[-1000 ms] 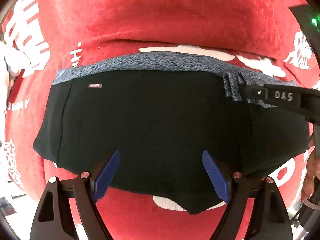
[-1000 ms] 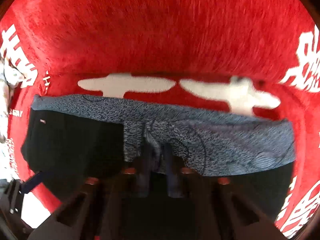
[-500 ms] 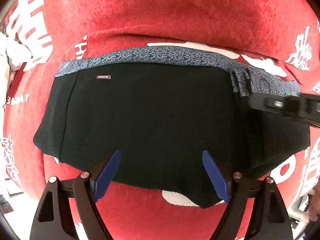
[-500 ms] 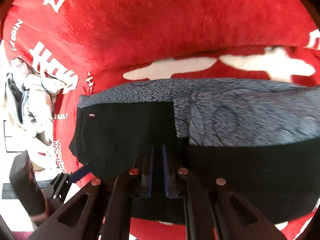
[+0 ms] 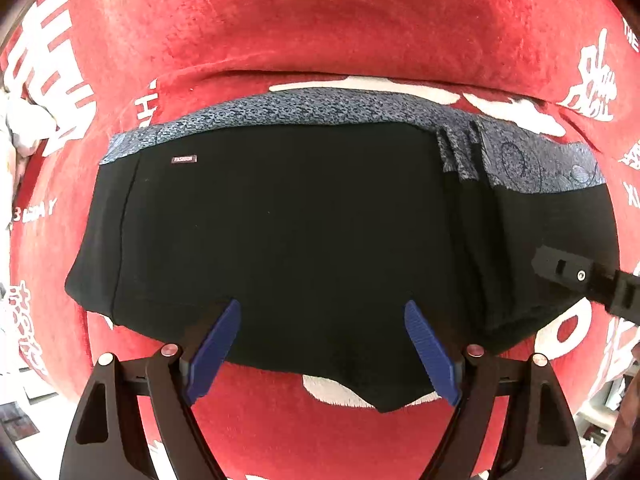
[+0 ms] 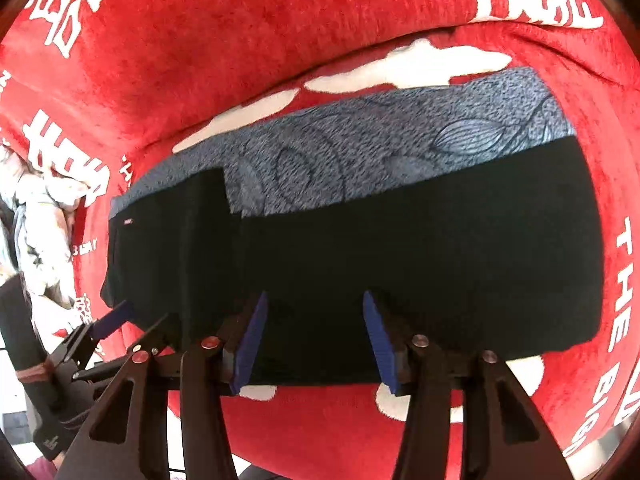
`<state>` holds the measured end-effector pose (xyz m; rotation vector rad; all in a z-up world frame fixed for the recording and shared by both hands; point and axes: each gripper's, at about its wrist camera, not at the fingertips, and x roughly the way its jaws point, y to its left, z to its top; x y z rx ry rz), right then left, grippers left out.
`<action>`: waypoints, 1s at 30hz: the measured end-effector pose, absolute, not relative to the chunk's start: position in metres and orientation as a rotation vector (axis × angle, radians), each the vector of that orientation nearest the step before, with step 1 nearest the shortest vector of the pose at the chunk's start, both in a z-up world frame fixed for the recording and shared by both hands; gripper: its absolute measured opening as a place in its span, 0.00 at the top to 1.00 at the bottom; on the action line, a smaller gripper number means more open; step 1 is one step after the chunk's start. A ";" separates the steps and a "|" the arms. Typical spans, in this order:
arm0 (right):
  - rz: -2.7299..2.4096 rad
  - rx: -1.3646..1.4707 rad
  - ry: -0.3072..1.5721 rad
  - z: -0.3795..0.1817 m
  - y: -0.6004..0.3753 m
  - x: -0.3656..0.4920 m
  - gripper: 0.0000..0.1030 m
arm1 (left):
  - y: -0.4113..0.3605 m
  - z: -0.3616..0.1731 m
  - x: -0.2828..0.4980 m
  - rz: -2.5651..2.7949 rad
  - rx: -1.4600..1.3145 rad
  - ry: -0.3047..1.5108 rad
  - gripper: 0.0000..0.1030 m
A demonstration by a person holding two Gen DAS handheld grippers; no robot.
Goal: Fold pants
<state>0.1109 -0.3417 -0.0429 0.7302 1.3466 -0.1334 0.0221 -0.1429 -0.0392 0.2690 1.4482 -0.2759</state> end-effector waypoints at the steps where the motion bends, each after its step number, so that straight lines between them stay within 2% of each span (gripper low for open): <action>1: -0.129 0.726 1.343 -0.042 -0.341 0.109 0.43 | -0.144 -0.040 0.022 -0.274 0.277 1.451 0.17; 4: -0.120 0.727 1.342 -0.042 -0.335 0.110 0.39 | -0.146 -0.041 0.020 -0.268 0.295 1.461 0.17; 11: -0.114 0.747 1.339 -0.038 -0.334 0.105 0.39 | -0.150 -0.029 0.011 -0.299 0.272 1.443 0.17; 13: -0.117 0.749 1.337 -0.035 -0.334 0.101 0.38 | -0.151 -0.026 0.008 -0.315 0.264 1.461 0.00; 18: -0.126 0.787 1.304 -0.026 -0.333 0.087 0.28 | -0.157 -0.019 -0.003 -0.359 0.300 1.472 0.00; 20: -0.139 0.802 1.295 -0.025 -0.333 0.080 0.21 | -0.162 -0.021 -0.007 -0.374 0.337 1.494 0.00; 30: -0.242 0.908 1.284 -0.032 -0.336 0.027 0.20 | -0.186 -0.024 -0.018 -0.428 0.487 1.525 0.00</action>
